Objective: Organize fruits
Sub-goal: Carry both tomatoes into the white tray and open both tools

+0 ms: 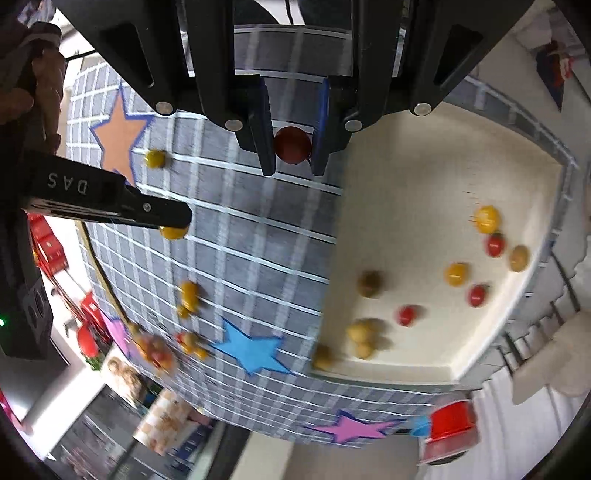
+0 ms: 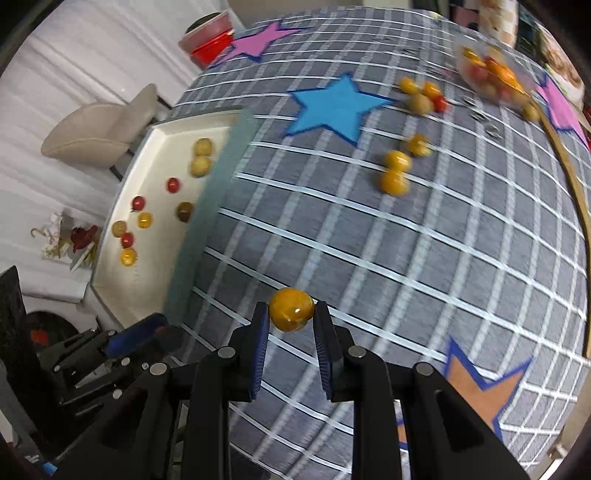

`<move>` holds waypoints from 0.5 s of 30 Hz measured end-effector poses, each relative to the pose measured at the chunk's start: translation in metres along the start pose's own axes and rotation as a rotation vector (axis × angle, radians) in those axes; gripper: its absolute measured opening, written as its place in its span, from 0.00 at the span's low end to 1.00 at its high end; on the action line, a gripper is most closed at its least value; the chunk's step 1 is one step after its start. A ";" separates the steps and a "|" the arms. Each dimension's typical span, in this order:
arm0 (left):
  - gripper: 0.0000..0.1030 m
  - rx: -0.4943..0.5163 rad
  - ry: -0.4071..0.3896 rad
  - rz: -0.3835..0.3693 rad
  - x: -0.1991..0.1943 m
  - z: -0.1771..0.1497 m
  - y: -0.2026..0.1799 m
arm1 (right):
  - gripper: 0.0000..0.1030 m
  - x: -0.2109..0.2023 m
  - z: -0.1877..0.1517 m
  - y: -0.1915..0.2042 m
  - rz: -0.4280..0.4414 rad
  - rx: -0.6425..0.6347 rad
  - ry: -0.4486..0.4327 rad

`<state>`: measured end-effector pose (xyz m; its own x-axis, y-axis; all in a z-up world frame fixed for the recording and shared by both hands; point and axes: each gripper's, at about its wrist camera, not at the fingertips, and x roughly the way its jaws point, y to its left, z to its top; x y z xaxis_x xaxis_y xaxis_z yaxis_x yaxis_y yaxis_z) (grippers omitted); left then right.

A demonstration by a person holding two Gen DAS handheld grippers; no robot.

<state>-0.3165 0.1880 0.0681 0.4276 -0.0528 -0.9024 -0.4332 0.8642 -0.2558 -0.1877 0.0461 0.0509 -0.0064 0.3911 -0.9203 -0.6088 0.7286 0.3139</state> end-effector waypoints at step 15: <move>0.21 -0.169 -0.044 0.226 -0.010 0.009 0.124 | 0.26 0.048 0.040 0.104 0.066 -0.149 0.042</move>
<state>-0.3668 0.2999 0.0484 0.3379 0.1564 -0.9281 -0.6462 0.7555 -0.1080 -0.2192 0.1634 0.0484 -0.0817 0.4093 -0.9087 -0.7172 0.6090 0.3388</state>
